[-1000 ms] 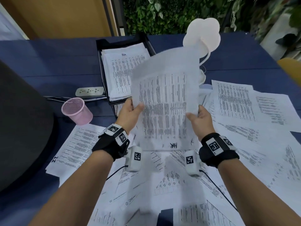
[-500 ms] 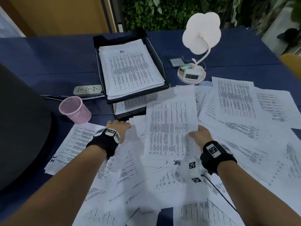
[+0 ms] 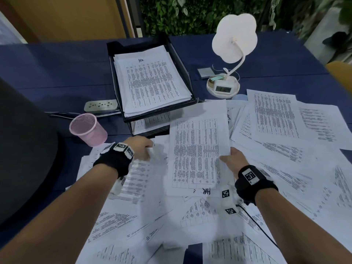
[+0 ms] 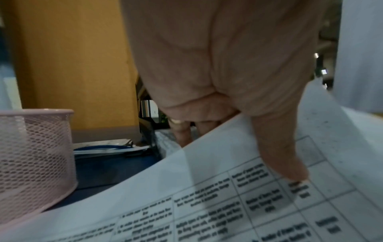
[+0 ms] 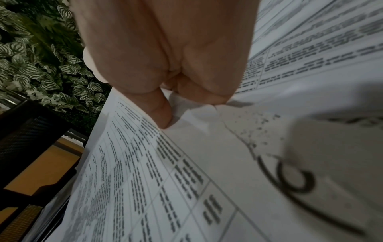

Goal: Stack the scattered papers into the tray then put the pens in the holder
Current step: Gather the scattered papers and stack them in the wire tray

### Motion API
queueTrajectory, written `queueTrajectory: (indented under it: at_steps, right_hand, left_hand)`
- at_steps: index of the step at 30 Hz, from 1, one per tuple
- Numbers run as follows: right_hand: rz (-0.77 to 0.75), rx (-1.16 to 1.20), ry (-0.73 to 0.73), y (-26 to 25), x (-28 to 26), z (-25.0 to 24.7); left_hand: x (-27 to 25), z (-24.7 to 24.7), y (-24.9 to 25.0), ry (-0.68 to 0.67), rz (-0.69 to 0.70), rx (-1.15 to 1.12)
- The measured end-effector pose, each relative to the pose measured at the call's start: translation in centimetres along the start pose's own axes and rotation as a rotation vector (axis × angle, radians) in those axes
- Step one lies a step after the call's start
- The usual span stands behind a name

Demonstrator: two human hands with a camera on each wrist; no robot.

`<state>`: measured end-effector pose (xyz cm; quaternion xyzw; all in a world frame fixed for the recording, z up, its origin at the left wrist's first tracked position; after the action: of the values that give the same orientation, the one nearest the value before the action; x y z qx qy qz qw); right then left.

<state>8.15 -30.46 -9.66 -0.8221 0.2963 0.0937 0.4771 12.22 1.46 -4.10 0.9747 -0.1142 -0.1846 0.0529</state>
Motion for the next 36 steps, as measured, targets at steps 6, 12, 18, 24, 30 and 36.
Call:
queueTrajectory:
  at_steps: [6,12,18,24,30,36]
  right_hand:
    - [-0.043,0.011,-0.046,-0.1,-0.2,-0.1]
    - [-0.016,0.088,-0.086,0.2,-0.5,-0.1]
    - [0.110,0.202,-0.062,0.5,-0.3,-0.1]
    - [0.165,0.282,-0.113,1.1,-0.4,0.9]
    - [0.070,0.171,-0.128,0.5,-0.3,1.1]
    - [-0.070,-0.048,-0.146,0.3,0.1,1.1]
  left_hand:
    - [0.3,-4.3,2.9,0.064,-0.005,-0.662]
    - [1.3,-5.2,2.3,0.294,-0.141,-1.101]
    - [1.9,-1.6,0.0,0.397,-0.370,-1.000]
    - [1.8,0.6,-0.5,0.440,-0.477,-1.054]
    - [2.4,0.7,1.0,0.345,-0.444,-1.130]
    - [3.1,0.5,4.7,0.130,-0.167,-0.732]
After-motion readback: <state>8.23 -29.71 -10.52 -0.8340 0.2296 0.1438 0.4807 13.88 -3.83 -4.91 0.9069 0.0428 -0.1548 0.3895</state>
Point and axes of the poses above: each hand's wrist, its own x-axis towards the middle knuckle, its own z-axis out of the palm, y = z × x, the point moved 10 cm from there along x, towards the middle knuckle, and after that the axes turned 11 degrees about y, right-handed, at the moved point
